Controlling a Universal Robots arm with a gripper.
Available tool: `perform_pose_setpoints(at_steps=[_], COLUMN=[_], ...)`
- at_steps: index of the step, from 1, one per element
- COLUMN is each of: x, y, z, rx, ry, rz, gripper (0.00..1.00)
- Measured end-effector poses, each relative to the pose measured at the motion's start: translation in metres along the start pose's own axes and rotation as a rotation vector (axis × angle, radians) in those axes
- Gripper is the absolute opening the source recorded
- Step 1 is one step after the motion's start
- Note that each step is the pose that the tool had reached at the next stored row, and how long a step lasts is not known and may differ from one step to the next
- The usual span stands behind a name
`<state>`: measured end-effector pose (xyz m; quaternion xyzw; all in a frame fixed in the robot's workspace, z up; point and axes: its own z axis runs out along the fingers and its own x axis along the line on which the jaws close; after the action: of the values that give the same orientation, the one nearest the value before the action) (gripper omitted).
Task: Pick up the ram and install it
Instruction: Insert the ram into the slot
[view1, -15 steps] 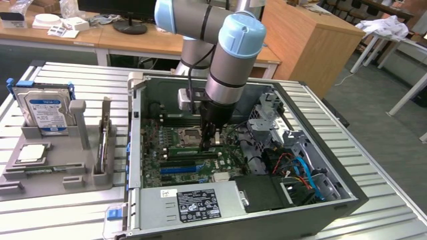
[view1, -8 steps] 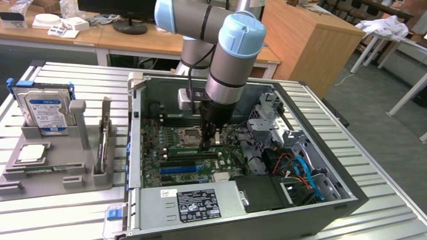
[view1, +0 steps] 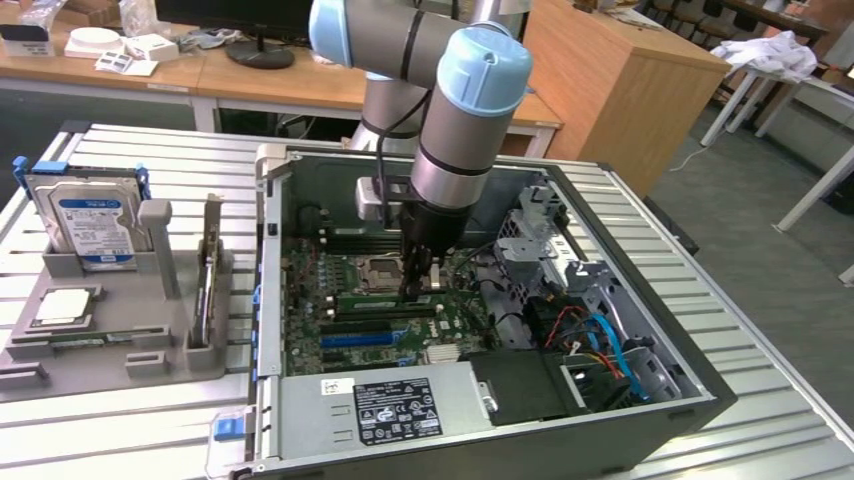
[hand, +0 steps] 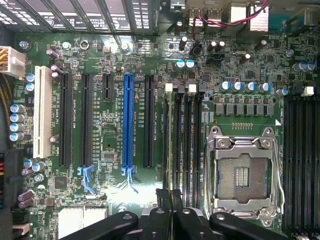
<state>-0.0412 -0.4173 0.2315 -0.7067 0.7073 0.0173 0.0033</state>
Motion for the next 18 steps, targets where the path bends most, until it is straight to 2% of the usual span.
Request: perform_pose_setpoints(at_steps=[18], x=[0.0006], y=[0.0006], z=[0.0027], rx=[-0.0001], ry=[0.0002], rz=[0.0], gripper=[0.12])
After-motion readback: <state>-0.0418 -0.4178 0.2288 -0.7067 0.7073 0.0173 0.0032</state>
